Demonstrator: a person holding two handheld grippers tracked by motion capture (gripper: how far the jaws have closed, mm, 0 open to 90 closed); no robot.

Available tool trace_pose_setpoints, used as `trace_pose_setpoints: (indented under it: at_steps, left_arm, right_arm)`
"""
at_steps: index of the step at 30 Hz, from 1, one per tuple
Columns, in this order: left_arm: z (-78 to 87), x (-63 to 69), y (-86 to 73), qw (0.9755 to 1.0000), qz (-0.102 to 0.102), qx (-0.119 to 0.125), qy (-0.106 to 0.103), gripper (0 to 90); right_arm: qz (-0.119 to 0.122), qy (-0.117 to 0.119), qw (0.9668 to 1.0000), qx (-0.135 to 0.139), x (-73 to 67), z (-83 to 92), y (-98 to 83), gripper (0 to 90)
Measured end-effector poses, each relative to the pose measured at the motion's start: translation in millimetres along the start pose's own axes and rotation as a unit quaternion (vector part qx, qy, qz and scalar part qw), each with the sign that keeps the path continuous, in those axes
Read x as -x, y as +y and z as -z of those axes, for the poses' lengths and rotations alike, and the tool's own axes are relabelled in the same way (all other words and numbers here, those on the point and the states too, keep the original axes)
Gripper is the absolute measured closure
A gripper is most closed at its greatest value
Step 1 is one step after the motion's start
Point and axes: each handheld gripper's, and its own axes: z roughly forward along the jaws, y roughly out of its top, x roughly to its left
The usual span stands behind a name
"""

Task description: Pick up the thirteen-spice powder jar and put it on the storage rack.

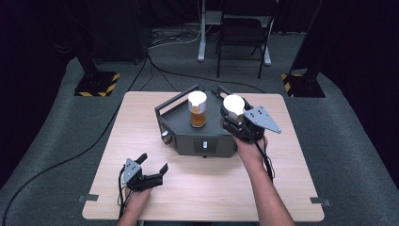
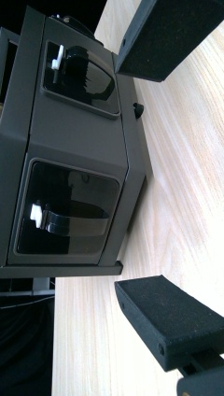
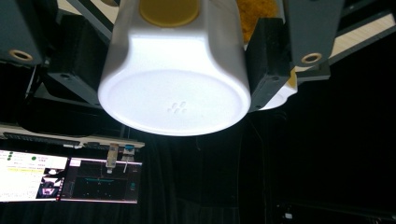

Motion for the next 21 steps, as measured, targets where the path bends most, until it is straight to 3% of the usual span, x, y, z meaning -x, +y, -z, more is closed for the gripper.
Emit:
trace_pose_setpoints:
  at_steps: [11,21]
  left_arm:
    - [0.2,-0.1,-0.3,1.0,0.001,0.001,0.0,0.1]
    - [0.7,-0.7,-1.4,1.0,0.003,0.005,-0.002,0.1]
  right_arm:
    - [0.003,-0.02,0.9998,-0.008,-9.6,-21.4,-7.5,29.9]
    - [-0.01,-0.029,0.9992,-0.025,-11.6,-39.2,-12.1,29.9]
